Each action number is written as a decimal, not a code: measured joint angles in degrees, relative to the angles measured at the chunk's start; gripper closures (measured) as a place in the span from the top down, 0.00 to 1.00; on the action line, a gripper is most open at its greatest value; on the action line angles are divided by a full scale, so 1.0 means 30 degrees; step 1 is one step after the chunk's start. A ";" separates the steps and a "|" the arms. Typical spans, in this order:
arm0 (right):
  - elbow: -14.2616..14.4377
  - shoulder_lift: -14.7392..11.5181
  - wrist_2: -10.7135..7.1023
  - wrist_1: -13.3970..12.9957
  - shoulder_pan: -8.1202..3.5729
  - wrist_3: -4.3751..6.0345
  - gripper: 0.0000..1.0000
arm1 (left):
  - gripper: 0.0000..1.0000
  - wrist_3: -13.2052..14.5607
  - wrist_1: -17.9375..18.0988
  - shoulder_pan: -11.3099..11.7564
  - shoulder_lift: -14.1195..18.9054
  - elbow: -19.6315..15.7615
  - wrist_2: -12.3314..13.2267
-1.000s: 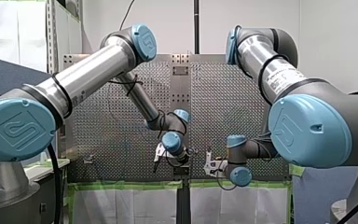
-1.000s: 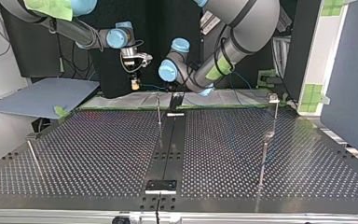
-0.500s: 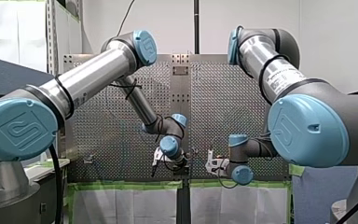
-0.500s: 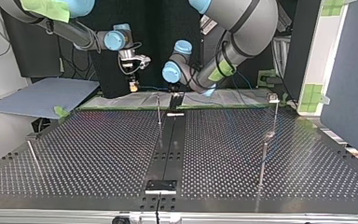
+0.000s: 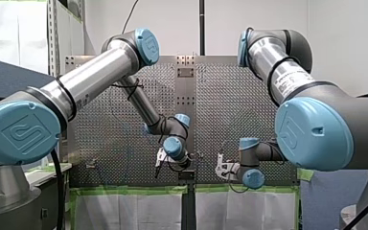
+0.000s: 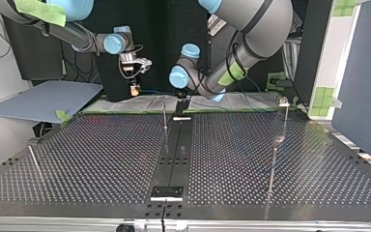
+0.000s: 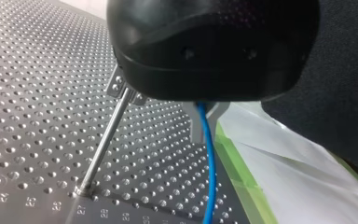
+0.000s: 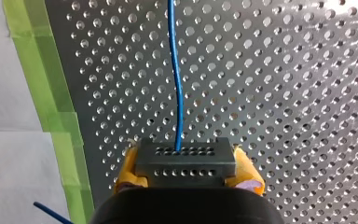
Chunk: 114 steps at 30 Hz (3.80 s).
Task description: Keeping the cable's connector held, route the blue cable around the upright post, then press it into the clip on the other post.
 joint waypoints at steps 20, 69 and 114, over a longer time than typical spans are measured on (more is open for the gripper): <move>-0.0328 0.0002 -0.1117 0.0428 -0.1535 0.0896 0.00 | 0.01 0.0597 0.0053 -0.0203 0.0006 0.0001 -0.0111; -0.2119 0.0001 -0.1495 0.2267 -0.1855 0.0093 0.00 | 0.01 -0.2487 0.2728 0.1411 -0.1235 0.0321 0.3553; -0.3468 0.0008 -0.1496 0.2788 -0.2622 0.0123 0.00 | 0.01 -0.4259 0.2804 0.2404 -0.1236 0.2092 0.4629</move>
